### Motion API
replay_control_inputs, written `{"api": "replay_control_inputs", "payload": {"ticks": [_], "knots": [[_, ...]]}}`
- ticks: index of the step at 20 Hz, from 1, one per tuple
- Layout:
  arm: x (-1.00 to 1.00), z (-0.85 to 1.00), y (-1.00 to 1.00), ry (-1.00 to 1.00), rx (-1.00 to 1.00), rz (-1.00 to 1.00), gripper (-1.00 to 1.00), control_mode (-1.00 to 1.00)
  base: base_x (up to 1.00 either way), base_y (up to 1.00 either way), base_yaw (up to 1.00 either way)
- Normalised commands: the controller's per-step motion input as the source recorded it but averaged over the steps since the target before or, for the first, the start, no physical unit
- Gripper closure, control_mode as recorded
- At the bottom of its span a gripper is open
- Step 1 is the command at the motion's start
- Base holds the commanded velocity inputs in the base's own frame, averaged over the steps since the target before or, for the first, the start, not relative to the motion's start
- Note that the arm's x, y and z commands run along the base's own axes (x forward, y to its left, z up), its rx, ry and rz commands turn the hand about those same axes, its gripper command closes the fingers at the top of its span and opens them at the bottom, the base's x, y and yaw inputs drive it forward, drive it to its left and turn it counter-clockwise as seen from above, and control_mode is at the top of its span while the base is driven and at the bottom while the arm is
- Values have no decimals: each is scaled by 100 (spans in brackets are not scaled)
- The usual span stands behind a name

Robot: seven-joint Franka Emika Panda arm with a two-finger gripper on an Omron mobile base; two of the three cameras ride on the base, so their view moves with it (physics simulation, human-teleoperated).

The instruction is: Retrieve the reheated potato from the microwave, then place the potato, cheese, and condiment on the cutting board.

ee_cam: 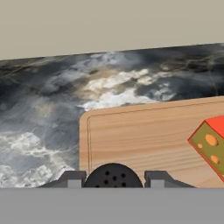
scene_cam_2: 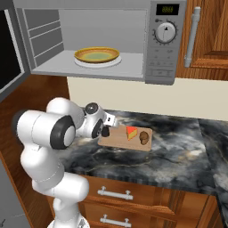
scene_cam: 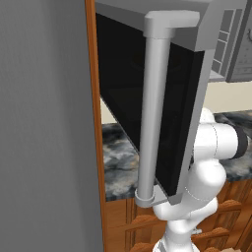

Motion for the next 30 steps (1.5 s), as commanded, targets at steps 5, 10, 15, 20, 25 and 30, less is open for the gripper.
{"api": "replay_control_inputs", "payload": {"ticks": [5, 10, 15, 20, 25, 30], "knots": [[10, -15, -17, 0, 0, 0, 100, -100, 0, 0, 0], [2, -16, -15, -2, 0, 0, 100, -100, 0, 0, 0], [0, -12, -16, -3, 0, 0, 100, -100, 0, 0, 0], [2, -9, -14, -5, 0, 0, 100, -100, 0, 0, 0], [5, -7, -12, -3, 0, 0, 100, -100, 0, 0, 0], [9, -9, -12, -2, 0, 0, 100, -100, 0, 0, 0]]}}
